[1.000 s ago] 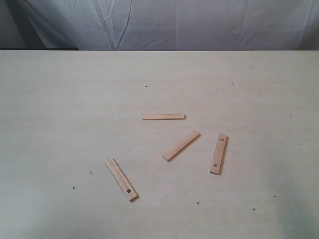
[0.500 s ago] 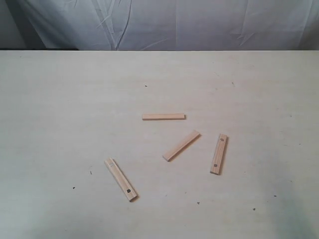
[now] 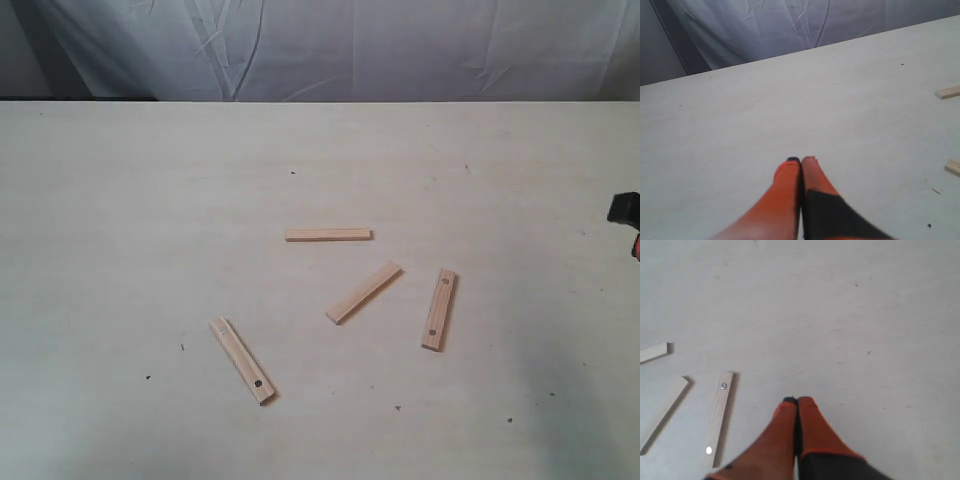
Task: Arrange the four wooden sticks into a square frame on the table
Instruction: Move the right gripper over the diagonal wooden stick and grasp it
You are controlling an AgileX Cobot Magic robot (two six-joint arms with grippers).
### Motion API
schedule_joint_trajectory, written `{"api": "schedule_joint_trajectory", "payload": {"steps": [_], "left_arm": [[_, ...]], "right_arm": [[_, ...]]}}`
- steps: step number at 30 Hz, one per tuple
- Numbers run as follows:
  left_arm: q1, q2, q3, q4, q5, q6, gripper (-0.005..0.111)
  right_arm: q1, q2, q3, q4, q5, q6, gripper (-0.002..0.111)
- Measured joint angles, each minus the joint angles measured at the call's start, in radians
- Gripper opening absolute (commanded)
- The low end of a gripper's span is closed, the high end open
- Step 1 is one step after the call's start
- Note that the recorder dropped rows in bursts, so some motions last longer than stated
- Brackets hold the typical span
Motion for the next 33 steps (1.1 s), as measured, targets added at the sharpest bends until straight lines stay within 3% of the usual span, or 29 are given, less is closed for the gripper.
{"api": "schedule_joint_trajectory", "payload": {"steps": [4,15,23,26,29,33], "left_arm": [[0.0,0.0,0.0,0.0,0.0,0.0,0.0],[0.0,0.0,0.0,0.0,0.0,0.0,0.0],[0.0,0.0,0.0,0.0,0.0,0.0,0.0],[0.0,0.0,0.0,0.0,0.0,0.0,0.0],[0.0,0.0,0.0,0.0,0.0,0.0,0.0],[0.0,-0.001,0.0,0.0,0.0,0.0,0.0]], "right_arm": [[0.061,0.112,-0.044,0.033,-0.01,0.002,-0.001],[0.409,0.483,-0.323,0.023,0.013,0.156,-0.001],[0.622,0.767,-0.564,-0.319,0.119,0.726,-0.001],[0.675,0.83,-0.629,-0.364,0.134,0.911,0.0],[0.707,0.874,-0.685,-0.376,0.148,0.999,0.011],[0.732,0.921,-0.738,-0.378,0.188,1.114,0.04]]}}
